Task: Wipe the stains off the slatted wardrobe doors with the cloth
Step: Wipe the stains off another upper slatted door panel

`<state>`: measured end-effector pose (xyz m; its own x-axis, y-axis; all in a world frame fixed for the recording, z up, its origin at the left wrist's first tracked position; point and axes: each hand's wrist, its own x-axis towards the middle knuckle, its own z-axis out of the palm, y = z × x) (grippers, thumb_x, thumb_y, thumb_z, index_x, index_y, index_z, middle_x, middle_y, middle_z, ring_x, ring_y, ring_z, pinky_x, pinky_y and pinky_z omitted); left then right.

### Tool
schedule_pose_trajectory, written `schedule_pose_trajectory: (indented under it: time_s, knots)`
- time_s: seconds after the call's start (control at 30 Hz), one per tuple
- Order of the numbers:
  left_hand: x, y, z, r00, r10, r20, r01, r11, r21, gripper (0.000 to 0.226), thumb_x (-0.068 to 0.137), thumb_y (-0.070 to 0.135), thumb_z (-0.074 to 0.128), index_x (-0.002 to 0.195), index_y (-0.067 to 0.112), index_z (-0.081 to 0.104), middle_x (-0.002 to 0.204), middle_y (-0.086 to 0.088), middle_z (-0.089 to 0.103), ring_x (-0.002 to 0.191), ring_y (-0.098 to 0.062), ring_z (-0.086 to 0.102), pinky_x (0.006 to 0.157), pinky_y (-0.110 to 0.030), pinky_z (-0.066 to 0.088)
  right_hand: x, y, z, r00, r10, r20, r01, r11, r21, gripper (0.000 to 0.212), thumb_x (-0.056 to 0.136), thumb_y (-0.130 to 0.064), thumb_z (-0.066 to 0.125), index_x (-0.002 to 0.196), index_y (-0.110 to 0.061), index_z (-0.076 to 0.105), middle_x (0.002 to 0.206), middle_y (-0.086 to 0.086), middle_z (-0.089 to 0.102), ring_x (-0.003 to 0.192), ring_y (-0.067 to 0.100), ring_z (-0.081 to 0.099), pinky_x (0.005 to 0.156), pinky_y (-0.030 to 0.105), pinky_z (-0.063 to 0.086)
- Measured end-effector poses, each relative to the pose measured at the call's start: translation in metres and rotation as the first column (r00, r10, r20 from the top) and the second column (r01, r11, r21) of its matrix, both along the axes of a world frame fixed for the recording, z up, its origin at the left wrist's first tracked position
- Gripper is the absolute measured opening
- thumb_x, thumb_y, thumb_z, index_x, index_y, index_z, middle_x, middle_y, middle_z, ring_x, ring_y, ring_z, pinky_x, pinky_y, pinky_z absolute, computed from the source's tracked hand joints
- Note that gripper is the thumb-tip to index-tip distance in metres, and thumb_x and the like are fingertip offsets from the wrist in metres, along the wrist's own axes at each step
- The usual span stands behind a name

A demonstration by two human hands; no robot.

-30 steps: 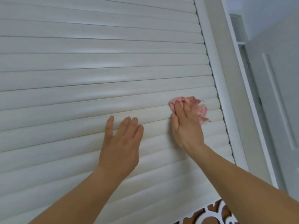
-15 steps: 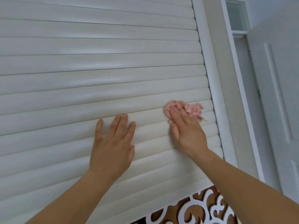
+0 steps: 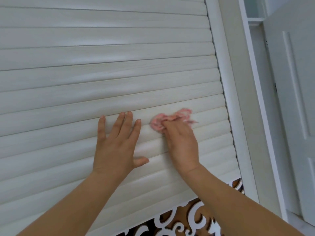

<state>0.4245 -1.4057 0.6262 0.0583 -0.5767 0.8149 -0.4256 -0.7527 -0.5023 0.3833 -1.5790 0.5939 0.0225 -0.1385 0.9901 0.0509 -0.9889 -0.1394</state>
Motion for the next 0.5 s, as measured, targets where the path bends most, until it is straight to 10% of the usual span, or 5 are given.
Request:
schedule_pose_trajectory:
  time_s: [0.2,0.5]
  knots:
    - [0.002,0.003,0.001,1.0,0.015,0.012,-0.015,1.0,0.025,0.103,0.046,0.062,0.078,0.129,0.006,0.055,0.138,-0.022,0.047,0.126,-0.034,0.047,0.107,-0.063,0.007,-0.005,-0.013,0.016,0.999,0.023,0.021,-0.021,0.995,-0.094,0.02,0.081,-0.023,0.057,0.084,-0.013,0.073,0.081,0.007,0.066,0.077,0.031,0.064,0.064,0.039,0.052]
    - [0.002,-0.001,-0.002,1.0,-0.004,-0.01,0.004,1.0,-0.006,0.105,0.045,0.061,0.077,0.13,0.005,0.054,0.138,-0.022,0.046,0.128,-0.033,0.04,0.108,-0.06,0.004,-0.043,-0.1,0.023,1.0,0.021,0.0,-0.018,0.869,0.494,0.017,0.091,-0.02,0.06,0.103,-0.015,0.071,0.118,0.005,0.058,0.112,0.027,0.048,0.087,0.029,0.037]
